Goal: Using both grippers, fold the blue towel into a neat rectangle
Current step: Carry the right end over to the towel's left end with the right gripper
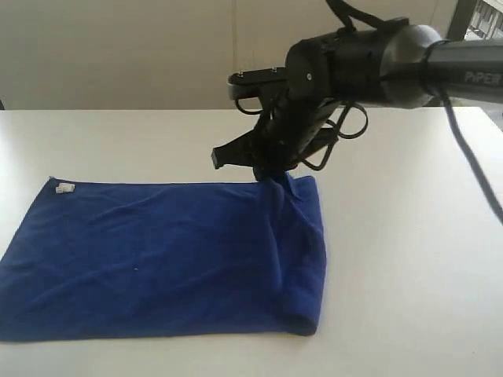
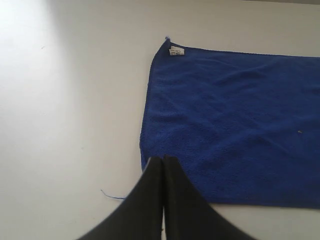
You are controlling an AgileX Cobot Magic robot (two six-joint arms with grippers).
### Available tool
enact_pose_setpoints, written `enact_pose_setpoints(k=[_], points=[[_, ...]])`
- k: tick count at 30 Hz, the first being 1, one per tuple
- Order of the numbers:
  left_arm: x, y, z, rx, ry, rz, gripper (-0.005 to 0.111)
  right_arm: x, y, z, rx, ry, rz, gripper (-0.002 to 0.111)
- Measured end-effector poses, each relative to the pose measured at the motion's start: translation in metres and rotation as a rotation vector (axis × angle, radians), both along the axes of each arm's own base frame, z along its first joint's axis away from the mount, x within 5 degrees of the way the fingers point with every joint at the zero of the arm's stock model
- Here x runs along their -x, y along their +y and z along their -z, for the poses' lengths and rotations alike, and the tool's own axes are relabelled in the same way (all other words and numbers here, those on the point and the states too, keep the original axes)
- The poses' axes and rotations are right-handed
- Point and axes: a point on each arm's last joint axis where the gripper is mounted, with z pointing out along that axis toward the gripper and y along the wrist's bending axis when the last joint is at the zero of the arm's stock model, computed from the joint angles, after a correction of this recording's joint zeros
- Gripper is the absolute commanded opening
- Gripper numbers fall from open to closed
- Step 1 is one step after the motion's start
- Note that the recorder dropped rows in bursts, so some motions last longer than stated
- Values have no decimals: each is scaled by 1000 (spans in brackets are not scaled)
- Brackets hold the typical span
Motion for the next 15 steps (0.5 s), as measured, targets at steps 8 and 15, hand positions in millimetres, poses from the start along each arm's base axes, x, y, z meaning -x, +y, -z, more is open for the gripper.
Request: enact_pose_setpoints(k=[8,15], points=[[0,0,0,0,0,0,0,-10,40,2,-13,-8,-56,1],[0,0,0,0,0,0,0,-14,69,0,-24,-21,-100,1]])
